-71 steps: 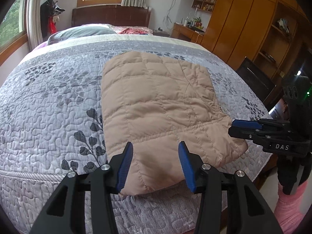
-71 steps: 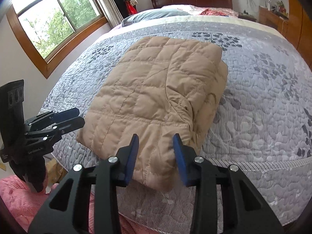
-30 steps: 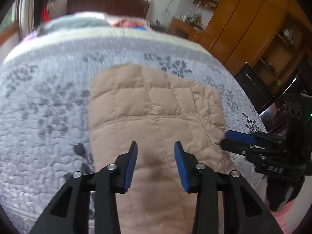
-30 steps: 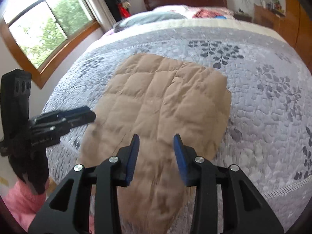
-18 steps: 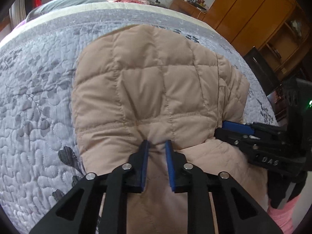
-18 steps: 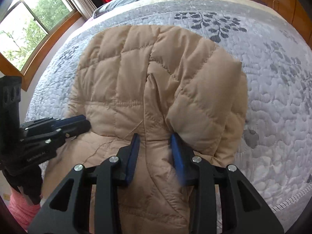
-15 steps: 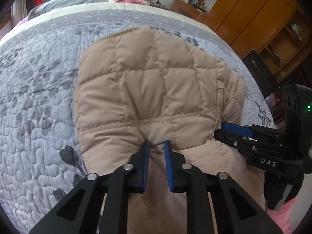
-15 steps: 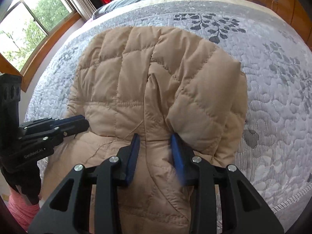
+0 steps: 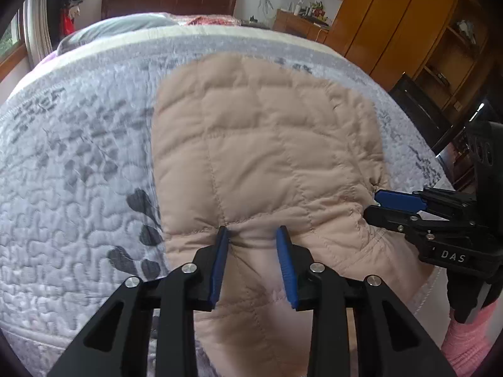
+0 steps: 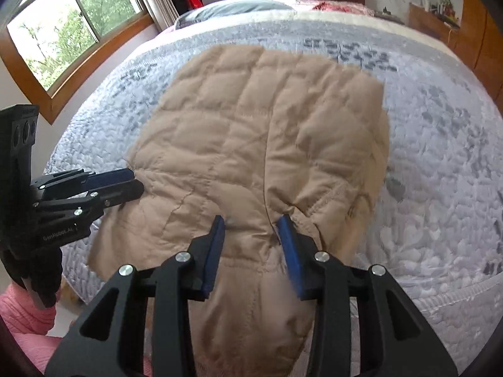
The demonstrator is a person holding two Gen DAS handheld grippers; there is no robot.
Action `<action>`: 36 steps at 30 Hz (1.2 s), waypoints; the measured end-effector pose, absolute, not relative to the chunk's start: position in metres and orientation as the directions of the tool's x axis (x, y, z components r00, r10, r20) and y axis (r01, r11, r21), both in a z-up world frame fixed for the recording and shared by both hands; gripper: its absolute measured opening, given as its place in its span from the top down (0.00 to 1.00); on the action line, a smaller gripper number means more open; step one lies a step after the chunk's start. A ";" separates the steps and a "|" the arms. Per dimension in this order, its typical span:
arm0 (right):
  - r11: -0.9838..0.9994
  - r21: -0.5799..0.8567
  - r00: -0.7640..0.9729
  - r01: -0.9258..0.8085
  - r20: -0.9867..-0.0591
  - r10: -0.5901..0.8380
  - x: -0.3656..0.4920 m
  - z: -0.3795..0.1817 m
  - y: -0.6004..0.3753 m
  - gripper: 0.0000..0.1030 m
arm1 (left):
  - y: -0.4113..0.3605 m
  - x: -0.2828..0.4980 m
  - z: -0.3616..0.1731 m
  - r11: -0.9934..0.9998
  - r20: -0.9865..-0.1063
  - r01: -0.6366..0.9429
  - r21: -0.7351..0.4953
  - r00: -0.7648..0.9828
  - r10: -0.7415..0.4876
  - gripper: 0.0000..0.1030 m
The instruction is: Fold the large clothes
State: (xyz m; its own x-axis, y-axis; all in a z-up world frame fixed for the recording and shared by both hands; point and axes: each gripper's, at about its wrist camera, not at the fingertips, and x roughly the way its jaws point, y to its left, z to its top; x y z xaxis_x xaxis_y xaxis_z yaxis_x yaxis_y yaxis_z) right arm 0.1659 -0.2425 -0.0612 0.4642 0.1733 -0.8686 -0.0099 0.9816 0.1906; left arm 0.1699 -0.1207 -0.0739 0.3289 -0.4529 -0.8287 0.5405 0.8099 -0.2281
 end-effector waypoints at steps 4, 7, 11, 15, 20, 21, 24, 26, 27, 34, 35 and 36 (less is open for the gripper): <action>0.982 0.190 0.479 0.010 -0.863 0.162 0.173 -0.077 -0.242 0.64 | -0.124 0.170 -0.083 0.814 -0.828 0.545 -0.201 0.349 -0.439 0.68; 0.981 0.192 0.485 0.015 -0.860 0.160 0.173 -0.076 -0.242 0.64 | -0.122 0.169 -0.082 0.817 -0.826 0.540 -0.204 0.353 -0.440 0.68; 0.982 0.189 0.506 0.015 -0.848 0.155 0.164 -0.060 -0.242 0.63 | -0.119 0.163 -0.071 0.827 -0.816 0.530 -0.188 0.384 -0.431 0.68; 0.971 0.239 0.551 -0.006 -0.810 0.202 0.148 -0.036 -0.247 0.59 | -0.108 0.151 -0.056 0.829 -0.802 0.528 -0.183 0.408 -0.436 0.68; 0.953 0.302 0.589 -0.003 -0.770 0.246 0.131 -0.019 -0.265 0.51 | -0.094 0.142 -0.042 0.833 -0.788 0.525 -0.175 0.432 -0.438 0.68; 0.952 0.306 0.594 0.002 -0.766 0.246 0.130 -0.017 -0.268 0.50 | -0.092 0.140 -0.041 0.834 -0.786 0.525 -0.171 0.438 -0.436 0.68; 0.943 0.332 0.605 0.023 -0.755 0.251 0.121 -0.014 -0.279 0.49 | -0.086 0.137 -0.040 0.836 -0.784 0.520 -0.173 0.441 -0.437 0.68; 0.934 0.357 0.611 0.034 -0.747 0.263 0.118 -0.015 -0.287 0.44 | -0.082 0.136 -0.039 0.837 -0.784 0.517 -0.179 0.439 -0.439 0.68; 0.931 0.362 0.613 0.037 -0.744 0.265 0.116 -0.015 -0.289 0.43 | -0.081 0.135 -0.039 0.837 -0.783 0.517 -0.180 0.440 -0.440 0.67; 0.904 0.424 0.614 0.051 -0.727 0.306 0.108 -0.024 -0.306 0.32 | -0.066 0.130 -0.037 0.838 -0.773 0.505 -0.205 0.441 -0.456 0.55; 0.897 0.439 0.611 0.050 -0.724 0.320 0.107 -0.026 -0.308 0.30 | -0.064 0.129 -0.037 0.838 -0.771 0.505 -0.208 0.442 -0.458 0.54; 0.893 0.447 0.609 0.049 -0.722 0.328 0.105 -0.028 -0.309 0.28 | -0.062 0.129 -0.037 0.836 -0.770 0.506 -0.213 0.441 -0.462 0.52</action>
